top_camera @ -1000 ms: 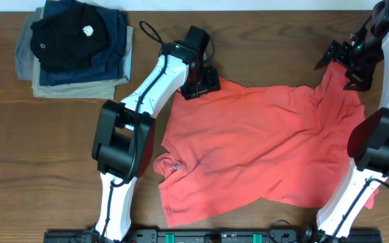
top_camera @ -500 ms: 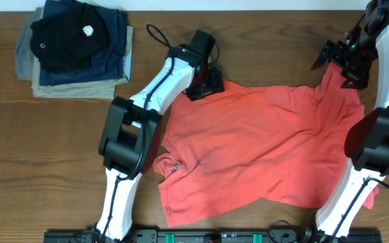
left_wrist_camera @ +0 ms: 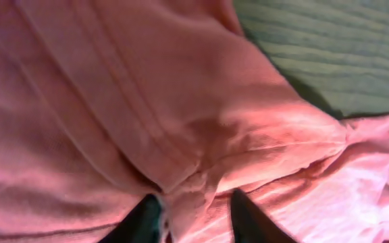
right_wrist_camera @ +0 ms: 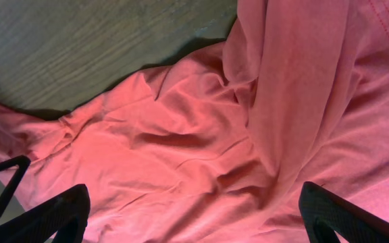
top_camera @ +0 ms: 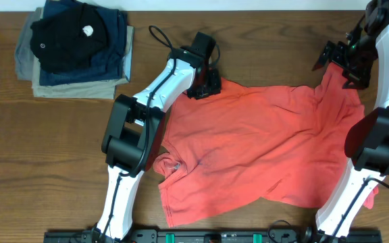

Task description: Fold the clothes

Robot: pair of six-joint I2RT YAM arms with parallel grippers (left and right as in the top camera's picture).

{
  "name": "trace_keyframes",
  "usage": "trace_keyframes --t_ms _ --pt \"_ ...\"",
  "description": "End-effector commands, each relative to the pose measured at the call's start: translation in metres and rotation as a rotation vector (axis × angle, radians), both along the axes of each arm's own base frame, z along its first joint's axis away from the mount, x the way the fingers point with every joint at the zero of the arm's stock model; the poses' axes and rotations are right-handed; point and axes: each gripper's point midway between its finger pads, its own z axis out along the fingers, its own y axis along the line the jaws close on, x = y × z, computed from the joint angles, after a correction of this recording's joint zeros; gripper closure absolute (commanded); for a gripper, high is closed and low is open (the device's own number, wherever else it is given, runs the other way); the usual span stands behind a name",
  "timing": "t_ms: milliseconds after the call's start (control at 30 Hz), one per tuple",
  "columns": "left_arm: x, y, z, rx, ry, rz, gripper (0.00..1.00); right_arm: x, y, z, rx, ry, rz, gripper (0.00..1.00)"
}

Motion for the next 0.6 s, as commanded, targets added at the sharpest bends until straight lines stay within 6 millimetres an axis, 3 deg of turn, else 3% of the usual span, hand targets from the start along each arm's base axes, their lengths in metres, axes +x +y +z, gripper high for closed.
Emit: trace_keyframes --t_ms 0,67,133,300,433,567 --pt "0.005 0.003 -0.002 0.01 -0.019 -0.004 0.76 0.0 0.002 0.008 -0.012 -0.024 0.026 0.03" --pt "0.007 0.002 -0.001 0.009 -0.034 -0.015 0.81 0.001 0.002 0.008 -0.013 -0.024 0.026 0.03" --pt "0.01 0.007 -0.002 0.038 -0.048 -0.004 0.94 0.001 0.002 0.008 -0.013 -0.024 0.026 0.03" --pt "0.022 0.009 0.002 0.054 -0.105 0.005 0.94 0.001 0.001 0.008 -0.014 -0.025 0.026 0.03" --pt "0.056 0.005 0.032 -0.007 -0.237 0.031 0.94 0.001 -0.002 0.008 -0.034 -0.024 0.025 0.02" --pt "0.102 0.012 0.071 -0.078 -0.415 0.082 0.94 0.003 -0.005 0.007 -0.05 -0.032 0.023 0.02"
